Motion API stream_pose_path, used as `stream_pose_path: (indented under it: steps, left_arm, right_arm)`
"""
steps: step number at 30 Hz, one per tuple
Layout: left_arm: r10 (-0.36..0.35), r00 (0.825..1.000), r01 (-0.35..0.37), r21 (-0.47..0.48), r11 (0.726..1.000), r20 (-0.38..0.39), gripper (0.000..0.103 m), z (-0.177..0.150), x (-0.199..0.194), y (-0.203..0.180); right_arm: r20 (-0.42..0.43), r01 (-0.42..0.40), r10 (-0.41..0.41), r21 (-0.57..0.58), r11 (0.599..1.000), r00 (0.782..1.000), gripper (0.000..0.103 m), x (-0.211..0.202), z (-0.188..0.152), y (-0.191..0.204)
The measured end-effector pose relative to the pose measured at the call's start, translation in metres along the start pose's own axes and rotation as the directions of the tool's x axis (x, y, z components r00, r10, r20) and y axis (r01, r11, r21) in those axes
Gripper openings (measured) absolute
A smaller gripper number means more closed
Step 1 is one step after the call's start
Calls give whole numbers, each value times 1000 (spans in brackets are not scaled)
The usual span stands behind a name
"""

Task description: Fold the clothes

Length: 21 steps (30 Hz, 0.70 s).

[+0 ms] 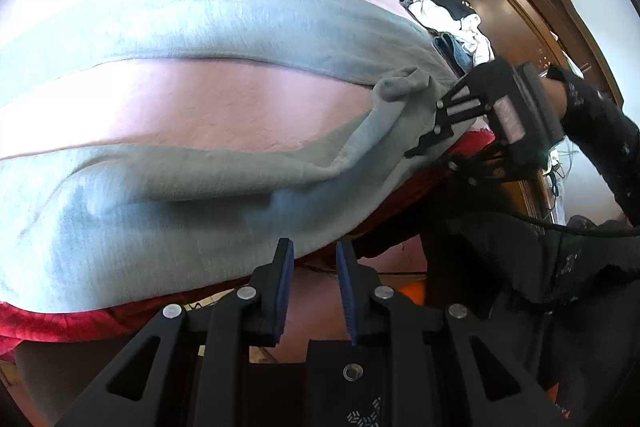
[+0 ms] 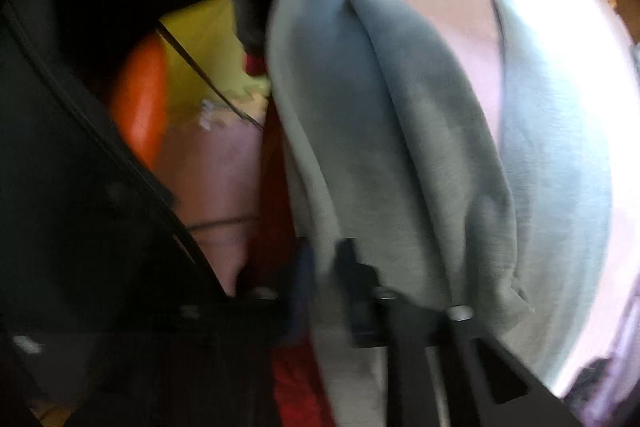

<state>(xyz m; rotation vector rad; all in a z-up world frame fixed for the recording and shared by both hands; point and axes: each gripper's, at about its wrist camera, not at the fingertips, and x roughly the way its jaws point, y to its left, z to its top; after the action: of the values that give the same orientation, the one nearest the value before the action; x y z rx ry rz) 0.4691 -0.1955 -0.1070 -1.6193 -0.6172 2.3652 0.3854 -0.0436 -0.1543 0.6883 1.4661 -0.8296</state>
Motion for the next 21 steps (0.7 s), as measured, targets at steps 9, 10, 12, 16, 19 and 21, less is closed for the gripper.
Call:
stream_pose_path:
  steps: [9, 10, 12, 16, 19, 21]
  left_arm:
    - [9, 1000, -9, 6, 1000, 11, 19, 0, -8, 0]
    - [6, 1000, -6, 11, 1000, 14, 20, 1, -9, -1]
    - [15, 1000, -16, 34, 999, 15, 23, 2, -9, -5]
    - [56, 997, -59, 84, 995, 48, 32, 6, -14, -16]
    - [100, 993, -108, 125, 986, 70, 35, 13, -18, -19]
    - [179, 980, -192, 161, 968, 89, 35, 20, -20, -21]
  right_arm:
    - [258, -160, 76, 323, 933, 963, 4, -55, -26, -29]
    - [289, -166, 61, 353, 921, 955, 4, -64, -31, -35]
    - [345, -181, 35, 401, 898, 938, 4, -80, -39, -45]
    - [398, -181, -21, 463, 867, 917, 4, -96, -46, -60]
    - [402, -177, -32, 472, 864, 915, 4, -99, -49, -65]
    - [404, -174, -38, 477, 862, 914, 4, -100, -51, -69]
